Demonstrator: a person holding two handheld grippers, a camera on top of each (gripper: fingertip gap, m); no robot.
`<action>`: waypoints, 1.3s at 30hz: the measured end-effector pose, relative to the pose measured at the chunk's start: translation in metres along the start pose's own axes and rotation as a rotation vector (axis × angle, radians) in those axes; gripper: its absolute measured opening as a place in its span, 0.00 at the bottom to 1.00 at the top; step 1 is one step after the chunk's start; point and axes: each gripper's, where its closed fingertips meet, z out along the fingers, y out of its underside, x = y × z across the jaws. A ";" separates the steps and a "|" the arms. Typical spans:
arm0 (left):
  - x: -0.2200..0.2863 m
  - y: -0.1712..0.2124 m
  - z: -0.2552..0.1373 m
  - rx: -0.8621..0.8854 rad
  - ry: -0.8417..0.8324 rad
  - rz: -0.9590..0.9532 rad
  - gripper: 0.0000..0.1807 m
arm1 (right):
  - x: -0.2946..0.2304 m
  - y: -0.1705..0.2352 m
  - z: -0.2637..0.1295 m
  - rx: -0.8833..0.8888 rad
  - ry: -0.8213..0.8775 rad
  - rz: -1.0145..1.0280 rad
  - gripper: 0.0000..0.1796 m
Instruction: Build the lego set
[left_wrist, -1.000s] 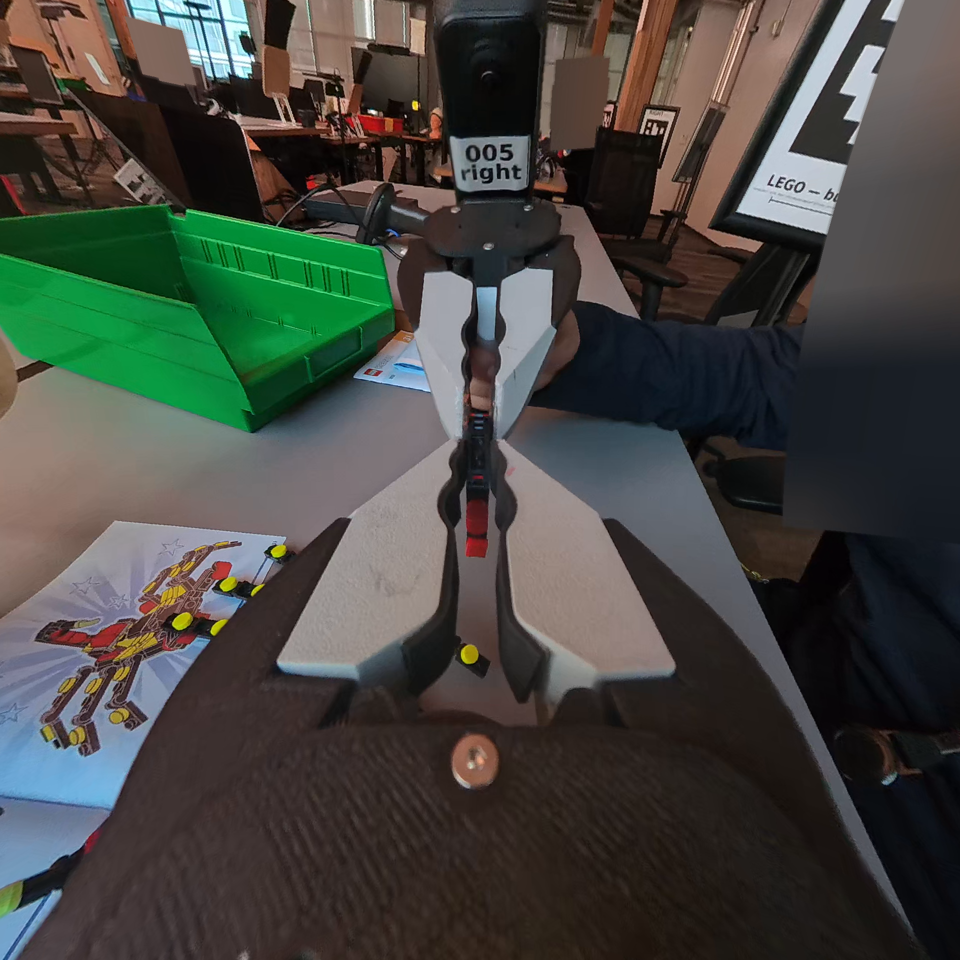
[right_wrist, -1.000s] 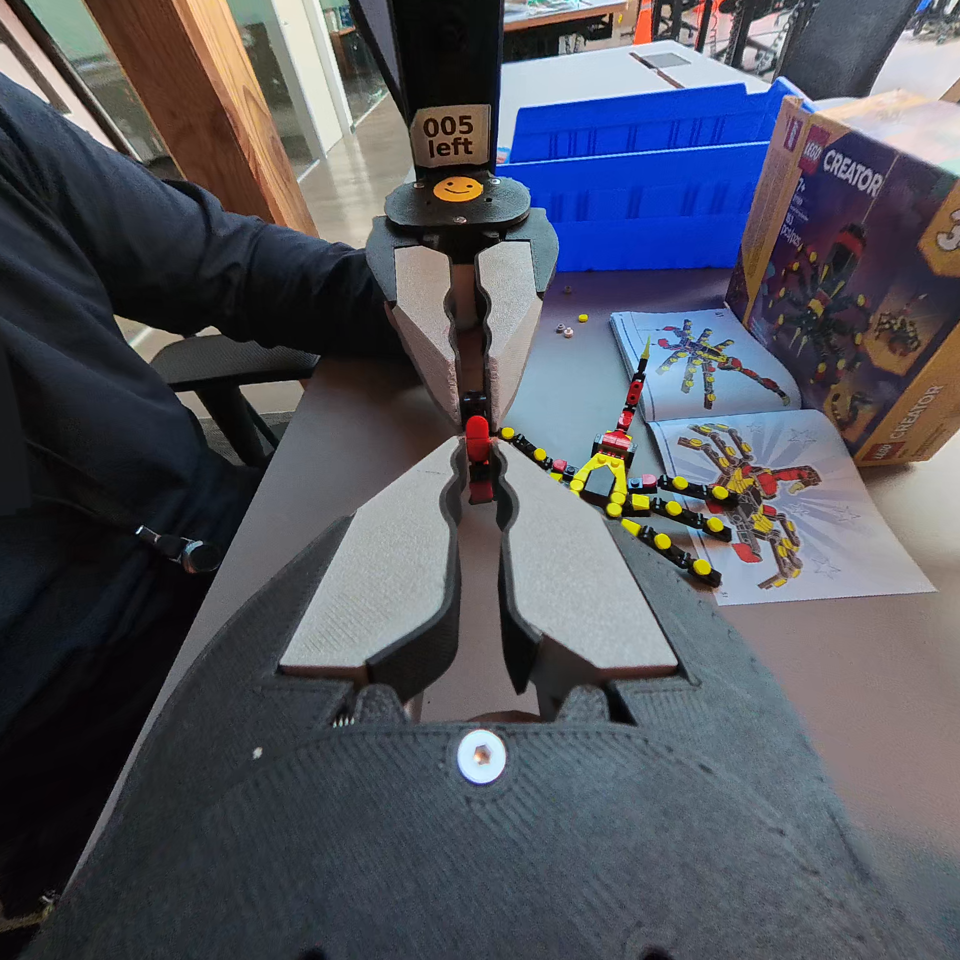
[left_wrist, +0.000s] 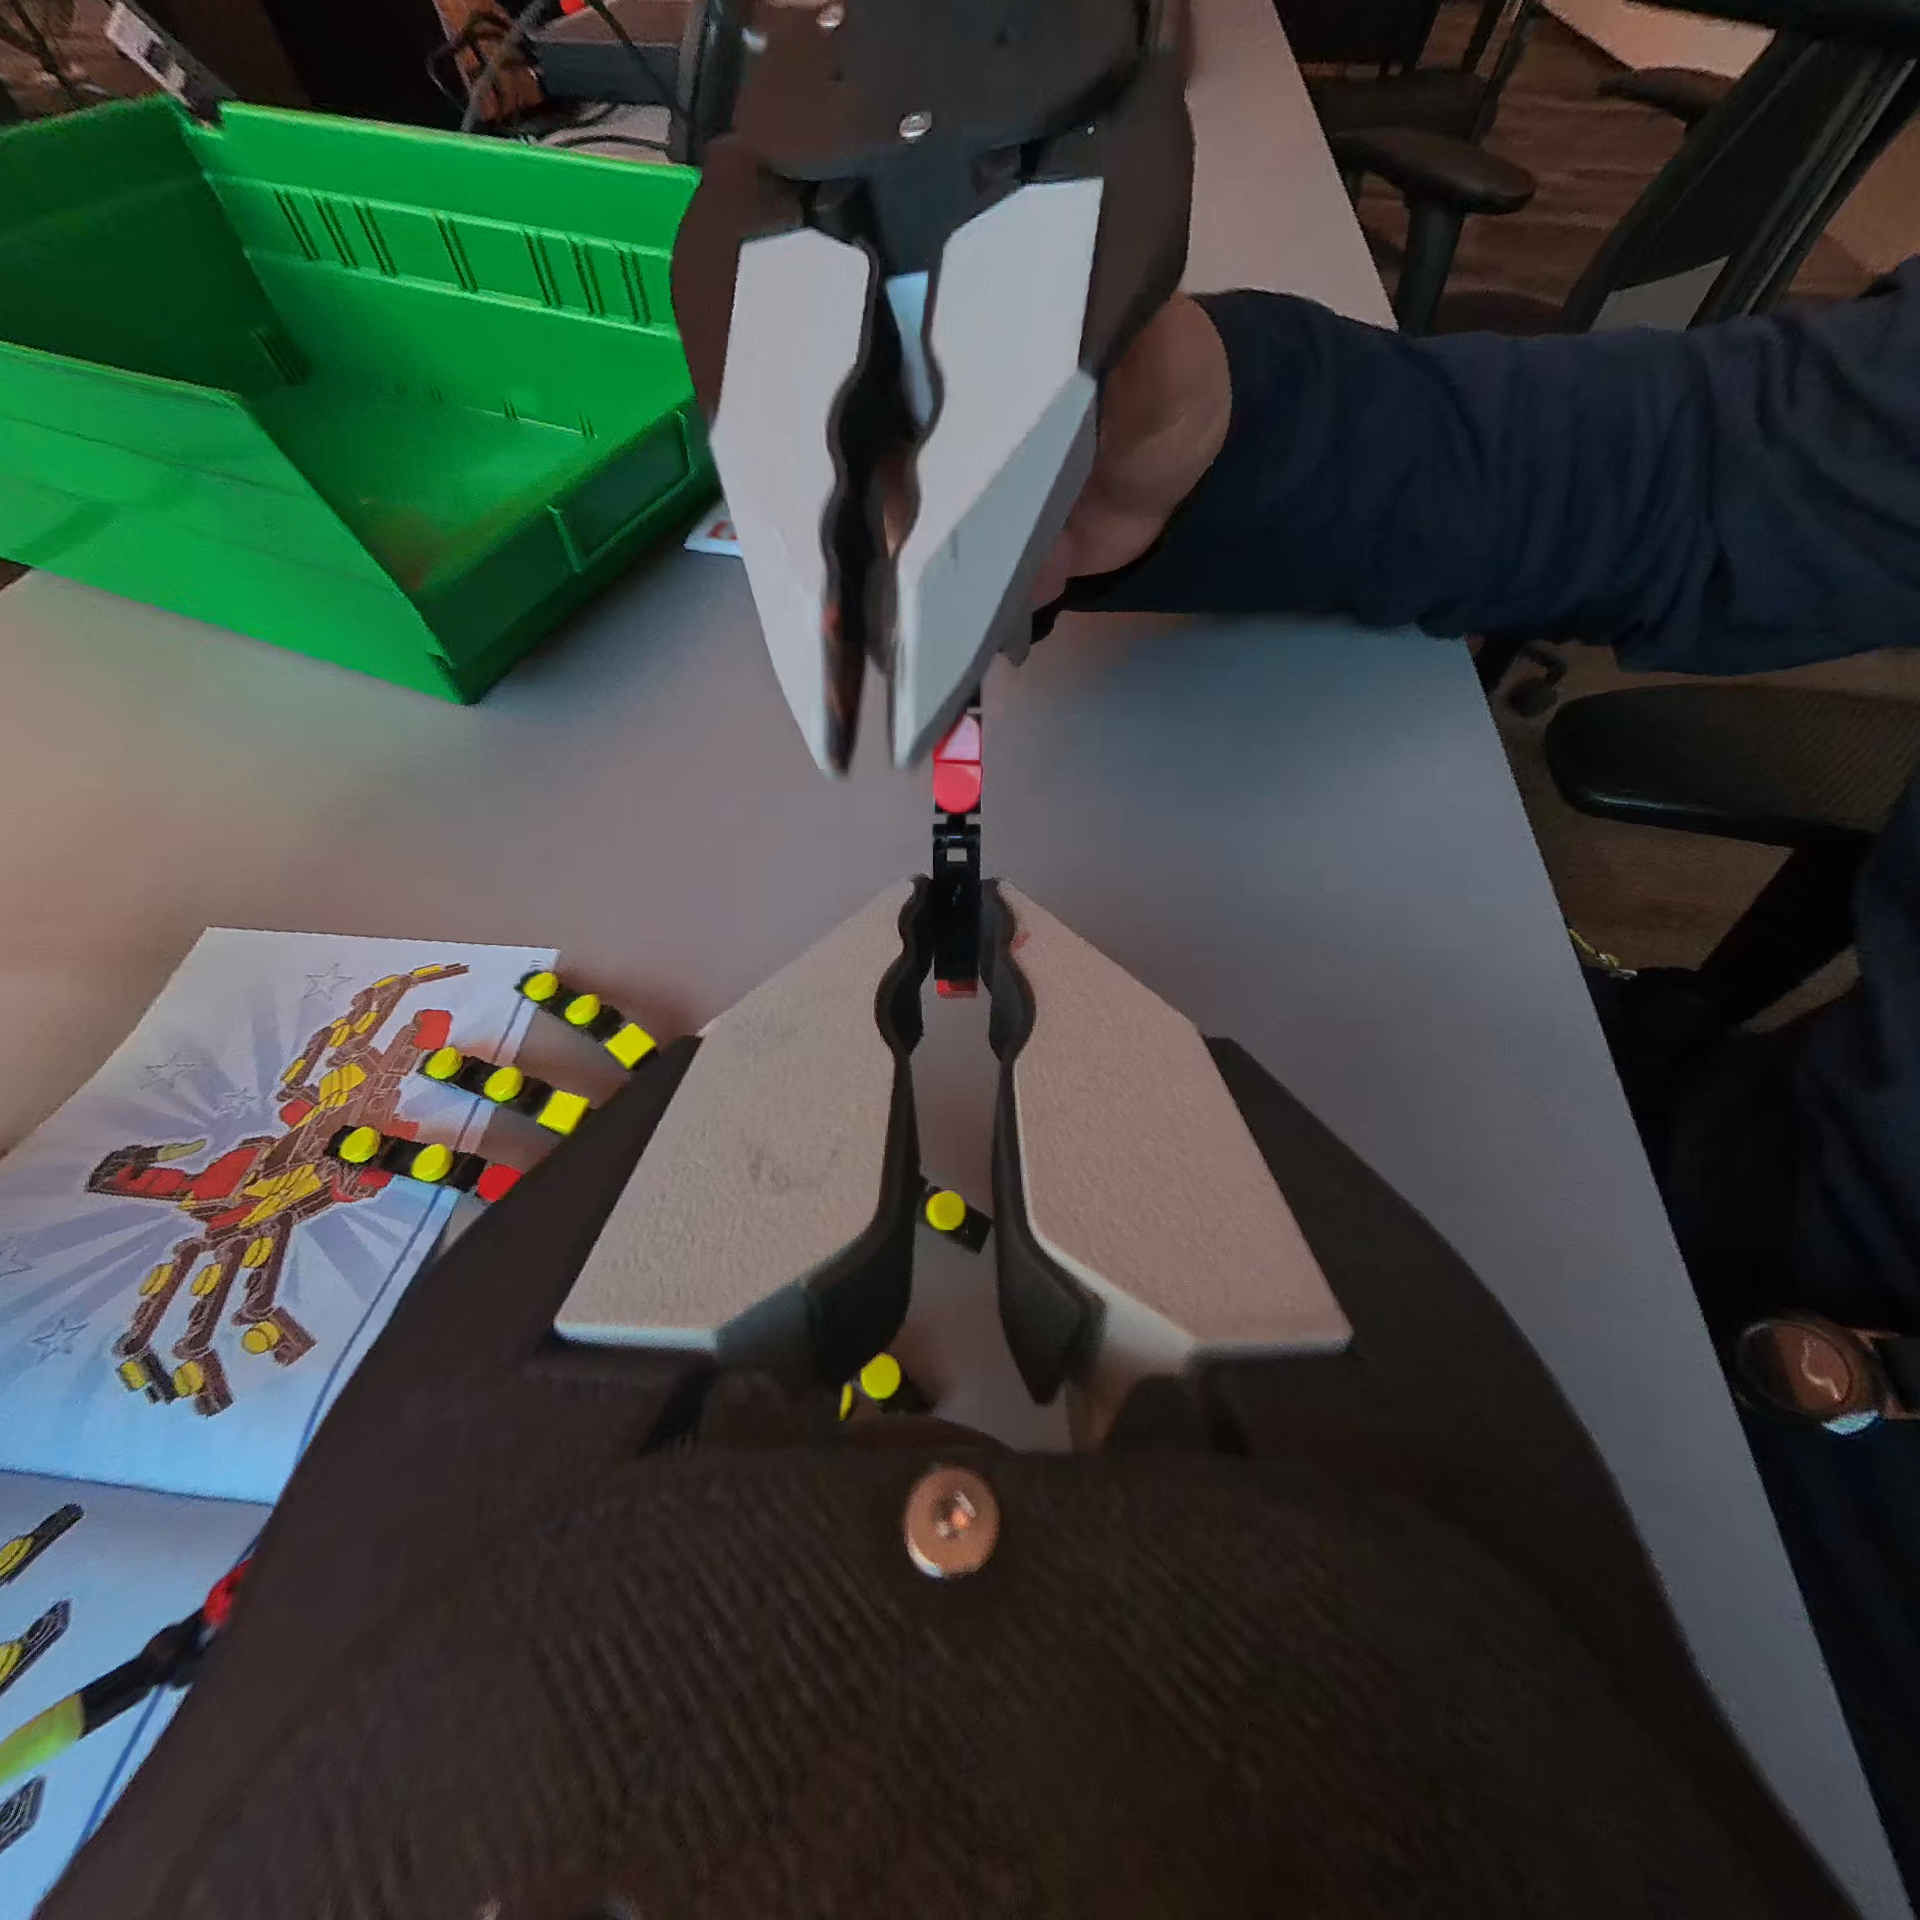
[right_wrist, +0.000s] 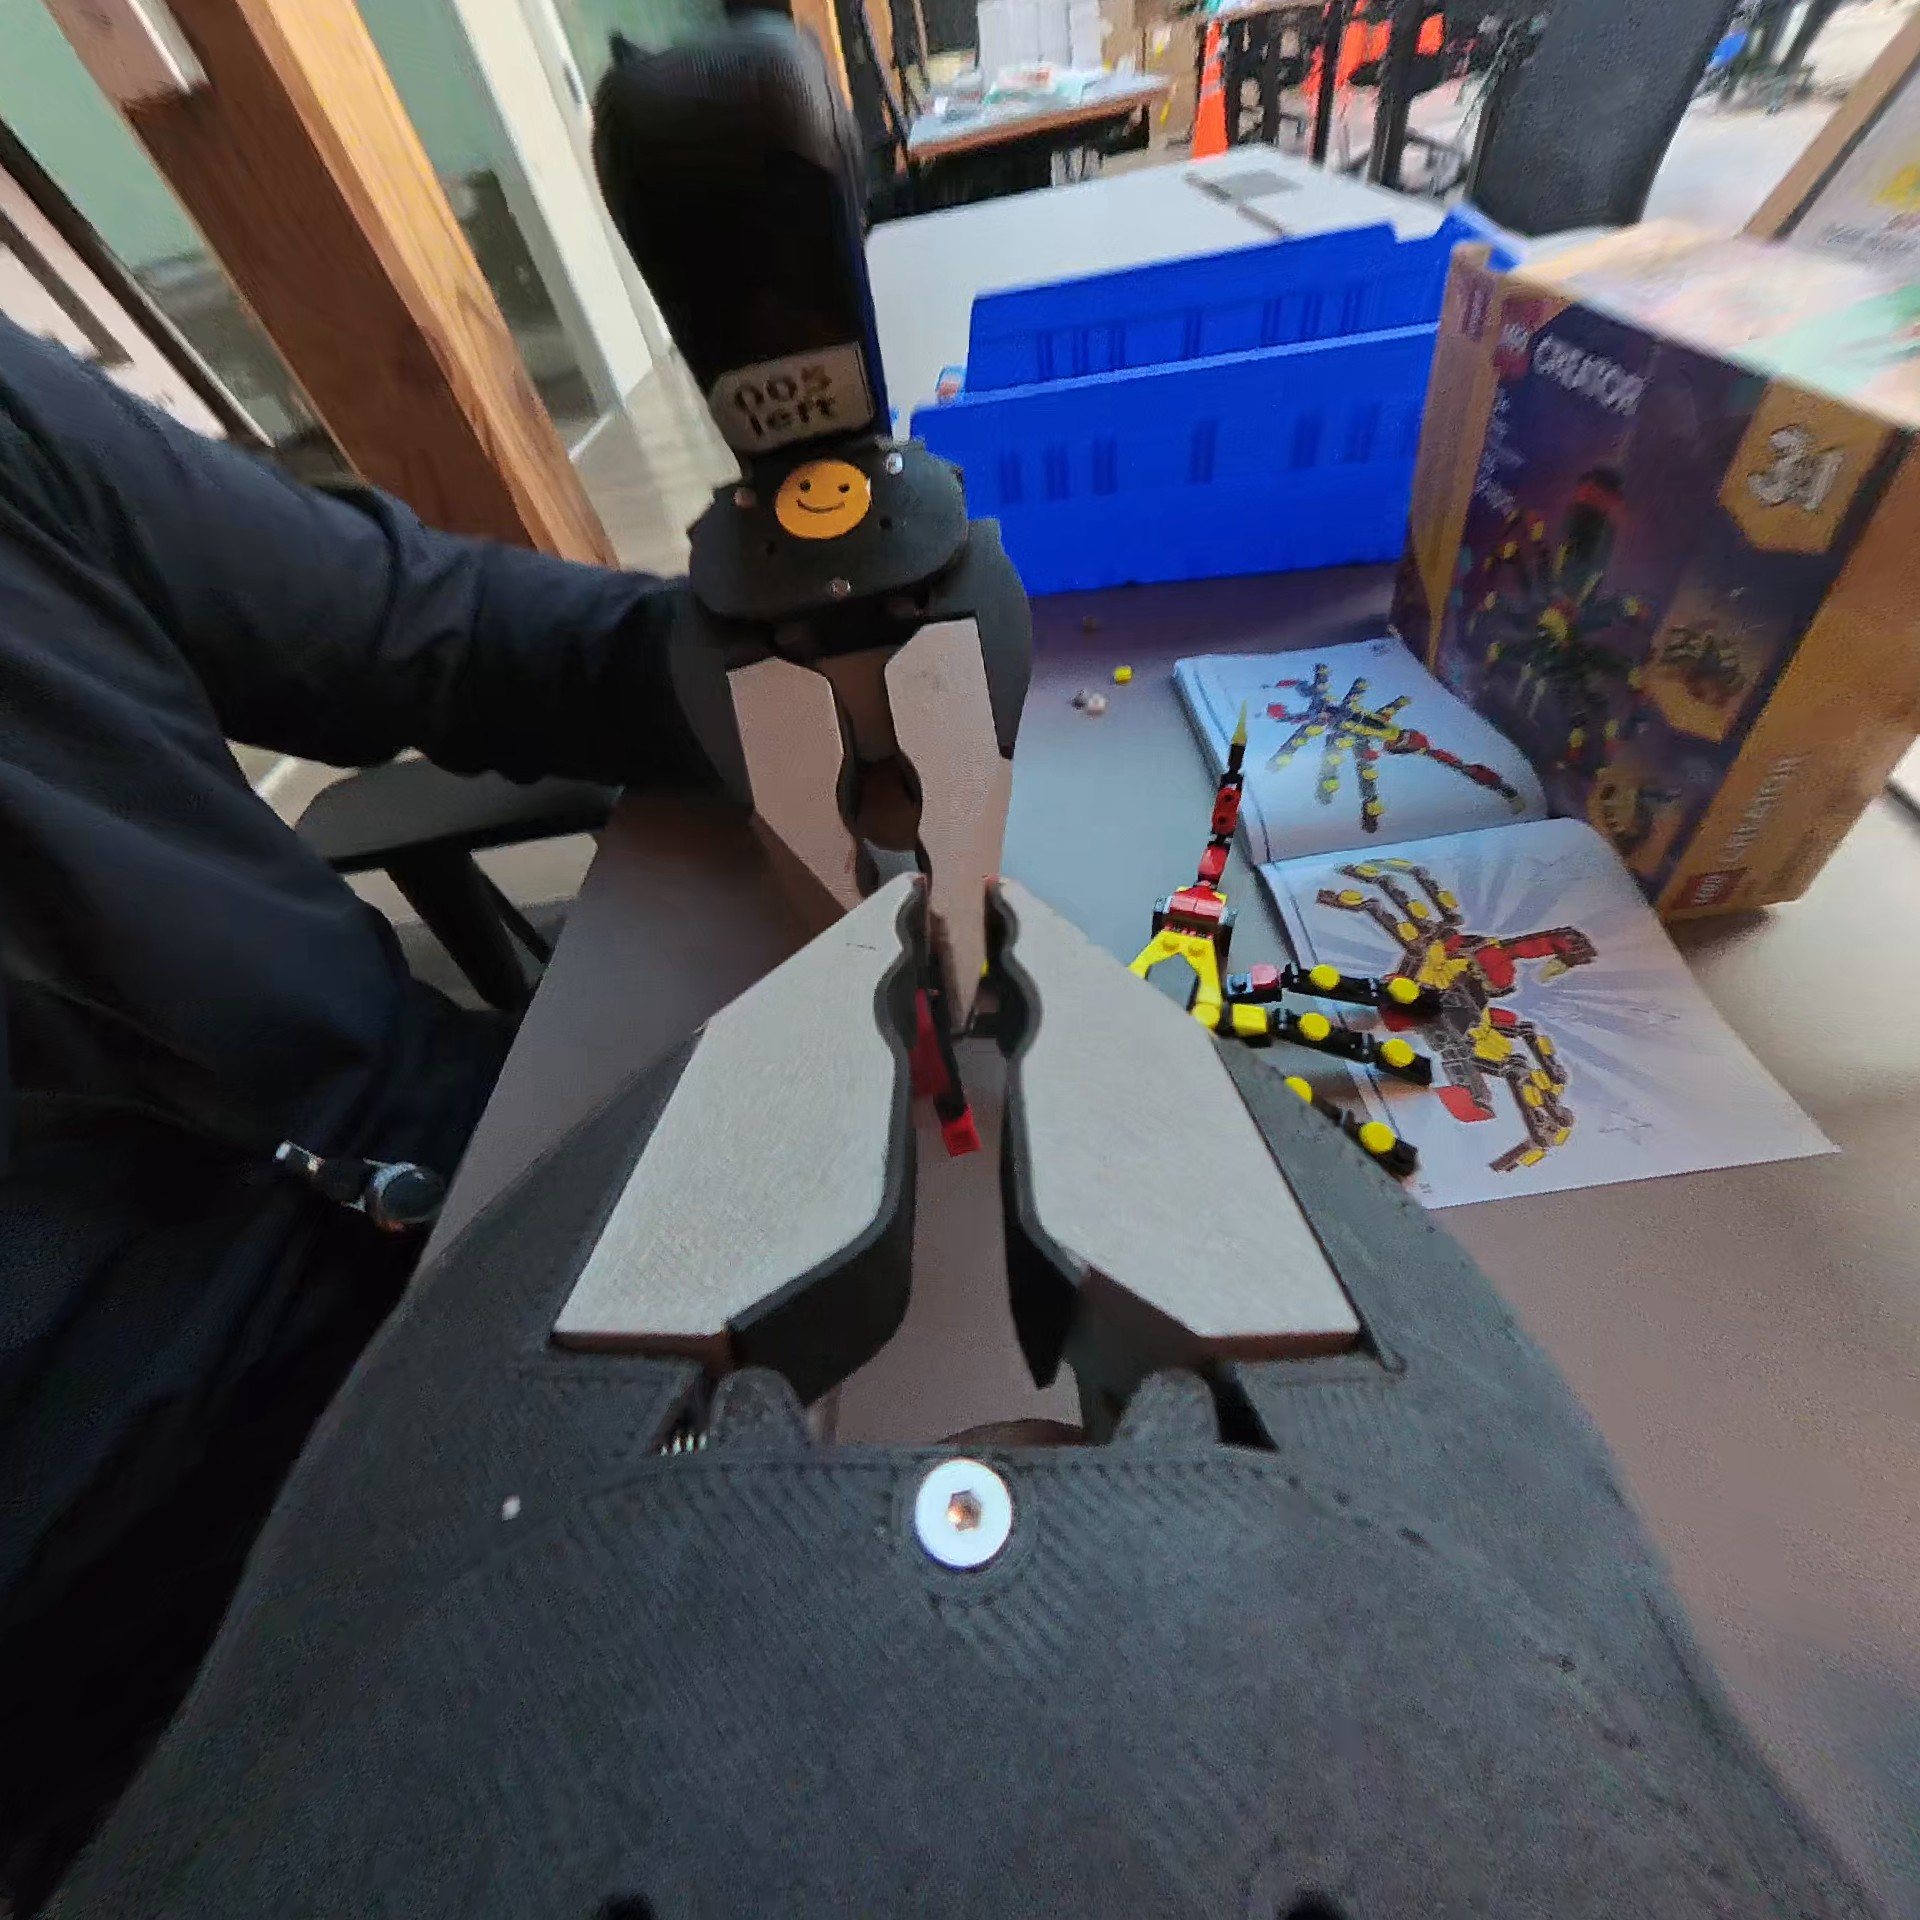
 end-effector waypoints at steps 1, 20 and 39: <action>-0.004 -0.003 -0.003 0.021 -0.014 -0.013 0.03 | 0.001 -0.007 -0.008 0.038 -0.011 0.017 0.05; -0.013 -0.014 -0.012 0.111 -0.004 -0.135 0.03 | 0.004 -0.006 -0.004 0.076 -0.043 0.069 0.03; -0.014 -0.026 -0.022 0.199 0.022 -0.162 0.02 | 0.005 -0.005 -0.009 0.046 -0.018 0.044 0.03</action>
